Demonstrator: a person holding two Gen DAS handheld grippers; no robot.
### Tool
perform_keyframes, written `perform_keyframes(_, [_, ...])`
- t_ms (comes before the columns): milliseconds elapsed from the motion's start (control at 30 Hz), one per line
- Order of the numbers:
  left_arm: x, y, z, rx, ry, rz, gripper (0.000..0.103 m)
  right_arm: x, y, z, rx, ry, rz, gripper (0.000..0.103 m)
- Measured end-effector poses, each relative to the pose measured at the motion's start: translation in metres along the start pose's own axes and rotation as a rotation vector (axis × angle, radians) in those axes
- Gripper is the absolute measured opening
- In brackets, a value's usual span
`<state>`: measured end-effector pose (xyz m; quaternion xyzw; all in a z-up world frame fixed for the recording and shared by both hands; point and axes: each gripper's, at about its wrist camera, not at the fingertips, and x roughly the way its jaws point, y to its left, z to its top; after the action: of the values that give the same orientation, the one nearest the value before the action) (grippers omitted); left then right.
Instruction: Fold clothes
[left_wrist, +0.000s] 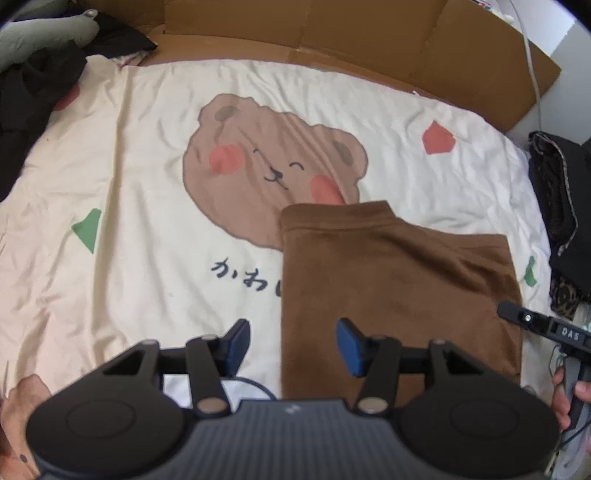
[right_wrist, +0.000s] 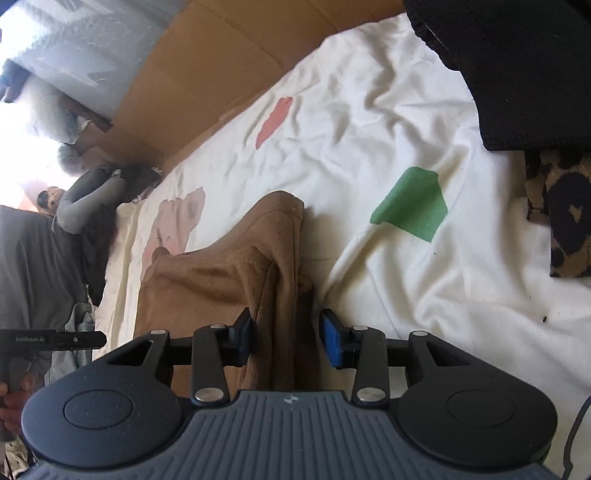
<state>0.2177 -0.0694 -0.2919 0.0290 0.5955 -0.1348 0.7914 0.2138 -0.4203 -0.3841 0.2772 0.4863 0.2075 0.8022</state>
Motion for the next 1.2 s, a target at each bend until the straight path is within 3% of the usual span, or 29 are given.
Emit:
perform_keyframes(167, [0.005,0.008,-0.006,-0.015,0.014,0.004,0.055,0.003,0.005,-0.001,-0.006,-0.02,-0.011,0.045])
perform_keyframes(267, [0.007,0.012,-0.012,-0.017,0.023,0.003,0.055,0.007,0.01,0.0,-0.02,-0.033,-0.023,0.051])
perform_keyframes(333, [0.008,0.014,-0.015,-0.022,0.029,0.002,0.055,0.01,0.011,0.0,-0.013,-0.025,-0.009,0.054])
perform_keyframes(467, [0.01,0.019,-0.021,-0.032,0.041,0.003,0.055,0.008,0.013,0.0,0.019,0.002,0.042,0.051])
perform_keyframes(767, [0.014,0.026,-0.03,-0.045,0.058,0.013,0.055,-0.012,0.041,-0.005,-0.058,-0.112,0.096,0.051])
perform_keyframes(1000, [0.019,0.028,-0.03,-0.057,0.055,0.004,0.055,0.011,0.024,0.005,-0.04,-0.045,0.032,0.051])
perform_keyframes(1200, [0.026,0.035,-0.021,-0.098,0.022,-0.052,0.055,0.019,0.003,0.007,0.059,-0.026,0.067,0.051])
